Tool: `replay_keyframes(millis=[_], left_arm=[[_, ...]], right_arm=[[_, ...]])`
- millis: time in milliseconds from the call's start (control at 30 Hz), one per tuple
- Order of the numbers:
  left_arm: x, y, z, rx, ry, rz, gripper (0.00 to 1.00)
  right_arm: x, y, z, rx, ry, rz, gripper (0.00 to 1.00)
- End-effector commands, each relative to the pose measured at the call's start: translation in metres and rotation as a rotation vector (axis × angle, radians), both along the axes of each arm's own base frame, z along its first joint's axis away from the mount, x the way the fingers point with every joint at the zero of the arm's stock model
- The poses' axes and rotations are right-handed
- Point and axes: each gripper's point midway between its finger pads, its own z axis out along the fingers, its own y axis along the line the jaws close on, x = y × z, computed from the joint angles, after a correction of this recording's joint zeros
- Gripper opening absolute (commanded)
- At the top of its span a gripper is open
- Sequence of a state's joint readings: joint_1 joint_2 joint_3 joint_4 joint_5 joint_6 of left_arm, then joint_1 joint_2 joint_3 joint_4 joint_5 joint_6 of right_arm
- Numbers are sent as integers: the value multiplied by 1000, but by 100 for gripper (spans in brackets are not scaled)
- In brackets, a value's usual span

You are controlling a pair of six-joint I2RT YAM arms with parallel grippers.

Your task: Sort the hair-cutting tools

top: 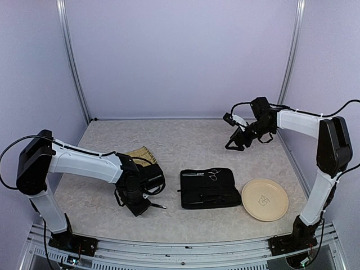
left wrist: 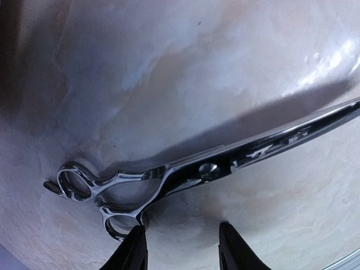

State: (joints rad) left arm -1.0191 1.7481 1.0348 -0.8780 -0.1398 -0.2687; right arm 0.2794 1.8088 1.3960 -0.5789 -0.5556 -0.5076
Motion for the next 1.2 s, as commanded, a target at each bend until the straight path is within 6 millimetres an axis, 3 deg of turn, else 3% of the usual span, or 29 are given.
replay_keyframes(millis=[0,200,367,600,800,1167], left_arm=[[11,-30,1,-72,-56,-83,43],[21,-34,8,-107,-93,-103,44],[29,-17,8,-77,-83,-32,42],[44,-7,29,-110,-98,63,46],[47,-3,24,-117,-59,86,45],[24,-1,-4,-45,26,81,43]], right_arm=[[2,7,4,16,2,20,71],[1,8,2,17,13,23,71],[1,8,-2,14,22,25,70],[1,9,-3,14,24,29,69],[0,10,-4,16,26,34,68],[1,10,-6,12,28,33,68]])
